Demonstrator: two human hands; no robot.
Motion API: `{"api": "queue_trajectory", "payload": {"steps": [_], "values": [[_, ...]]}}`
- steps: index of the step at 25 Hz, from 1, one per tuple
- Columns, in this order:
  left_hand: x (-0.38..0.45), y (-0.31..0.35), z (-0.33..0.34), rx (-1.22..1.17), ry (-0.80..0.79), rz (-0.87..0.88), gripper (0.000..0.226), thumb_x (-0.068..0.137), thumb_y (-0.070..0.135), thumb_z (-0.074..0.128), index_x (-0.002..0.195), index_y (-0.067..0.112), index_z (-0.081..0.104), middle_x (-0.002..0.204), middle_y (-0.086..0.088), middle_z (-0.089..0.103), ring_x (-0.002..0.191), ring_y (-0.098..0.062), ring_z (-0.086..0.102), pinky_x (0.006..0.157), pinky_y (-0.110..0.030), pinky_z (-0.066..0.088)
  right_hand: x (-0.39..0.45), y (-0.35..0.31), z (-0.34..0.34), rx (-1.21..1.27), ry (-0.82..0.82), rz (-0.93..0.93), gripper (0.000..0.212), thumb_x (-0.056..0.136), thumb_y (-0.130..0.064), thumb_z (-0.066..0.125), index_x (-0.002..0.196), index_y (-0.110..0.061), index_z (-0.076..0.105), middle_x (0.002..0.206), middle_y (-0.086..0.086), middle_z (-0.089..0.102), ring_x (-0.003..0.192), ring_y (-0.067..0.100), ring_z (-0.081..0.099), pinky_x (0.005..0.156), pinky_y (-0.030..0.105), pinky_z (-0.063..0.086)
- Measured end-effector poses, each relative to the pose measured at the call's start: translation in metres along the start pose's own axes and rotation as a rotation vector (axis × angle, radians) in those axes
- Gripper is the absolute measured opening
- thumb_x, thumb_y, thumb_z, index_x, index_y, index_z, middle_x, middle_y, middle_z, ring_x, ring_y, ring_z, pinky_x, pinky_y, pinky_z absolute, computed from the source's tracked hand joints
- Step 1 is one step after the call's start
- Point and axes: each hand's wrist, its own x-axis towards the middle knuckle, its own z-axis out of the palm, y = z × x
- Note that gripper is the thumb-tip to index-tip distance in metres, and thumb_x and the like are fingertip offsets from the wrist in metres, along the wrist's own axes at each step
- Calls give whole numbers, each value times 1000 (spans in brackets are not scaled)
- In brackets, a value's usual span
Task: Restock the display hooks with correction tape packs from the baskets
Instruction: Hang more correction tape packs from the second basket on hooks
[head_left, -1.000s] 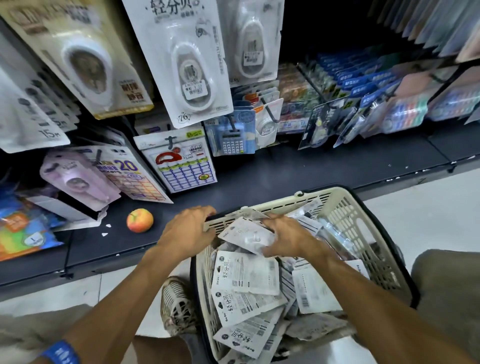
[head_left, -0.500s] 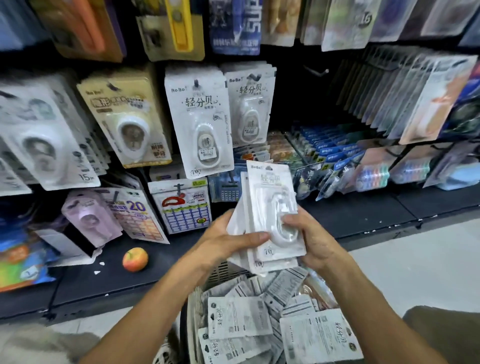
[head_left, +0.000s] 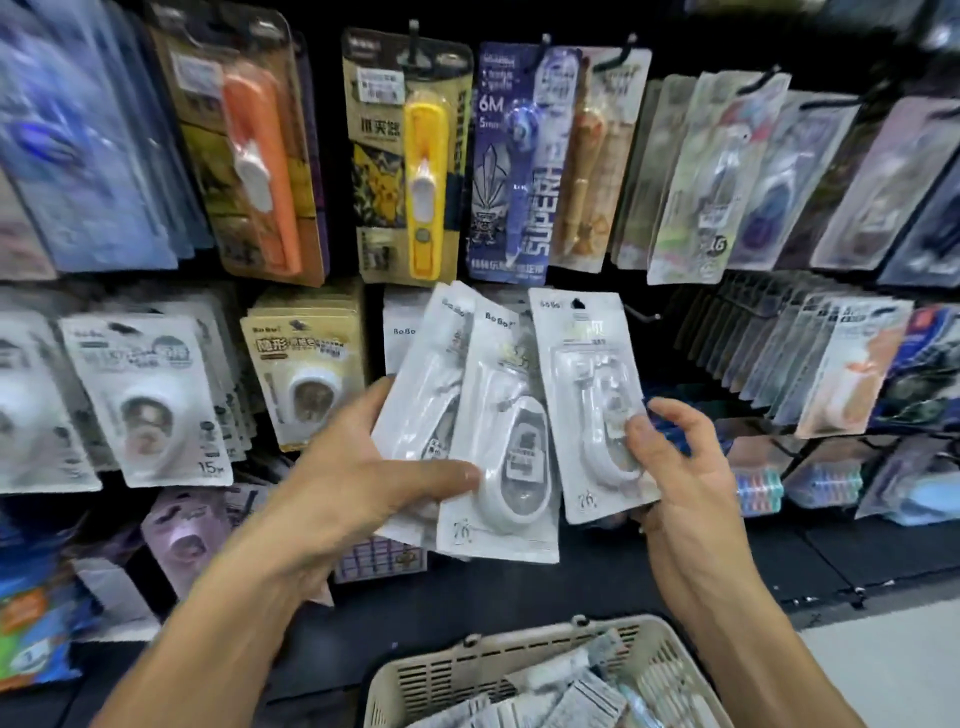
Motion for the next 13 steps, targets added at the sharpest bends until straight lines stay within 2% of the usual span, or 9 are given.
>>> {"api": "queue_trajectory", "payload": {"steps": [1,3,6,8,10,12,13], "values": [[0,5,-11,4,51,27,62,48,19,93,100,47,71,102,5,80,89,-18,78,67,-32,63,4,-2,3,-76,21,-18,41,70,-50,83,102,-31,65,89,-4,76,70,12,69,46,30,55],[1,9,-26,-20,122,45,62,51,16,90,105,39,72,102,2,80,90,-23,78,69,-39,63,13,-6,10,-227,72,-36,26,77,-47,79,95,-35,65,90,1,76,68,15,66,43,30,51],[5,10,-38,-49,147,41,73,45,17,90,115,25,69,105,-5,80,91,-31,77,77,-48,62,19,-5,12,-370,126,-99,12,85,-40,77,90,-36,67,91,-1,76,79,12,71,61,26,51],[7,11,-40,-82,138,58,74,40,23,90,111,24,72,104,-7,80,90,-31,78,68,-42,64,15,0,12,-402,133,-106,14,84,-43,77,93,-39,68,93,-7,76,85,8,71,69,28,49],[8,12,-39,-111,118,76,71,40,25,91,108,26,74,105,-8,79,90,-30,78,63,-32,63,14,5,14,-407,133,-52,16,84,-44,76,99,-42,70,98,-10,74,78,12,67,63,29,50],[9,11,-37,-129,104,74,71,40,25,92,108,29,74,106,-7,79,93,-29,77,64,-32,63,14,6,20,-317,99,57,21,88,-32,76,107,-41,72,104,-7,70,59,15,62,50,24,48],[10,10,-35,-135,103,70,72,40,25,92,109,31,74,106,-6,79,93,-29,77,65,-32,63,13,6,24,-310,80,84,27,90,-26,74,112,-42,69,109,-8,68,58,13,65,50,21,50]]}}
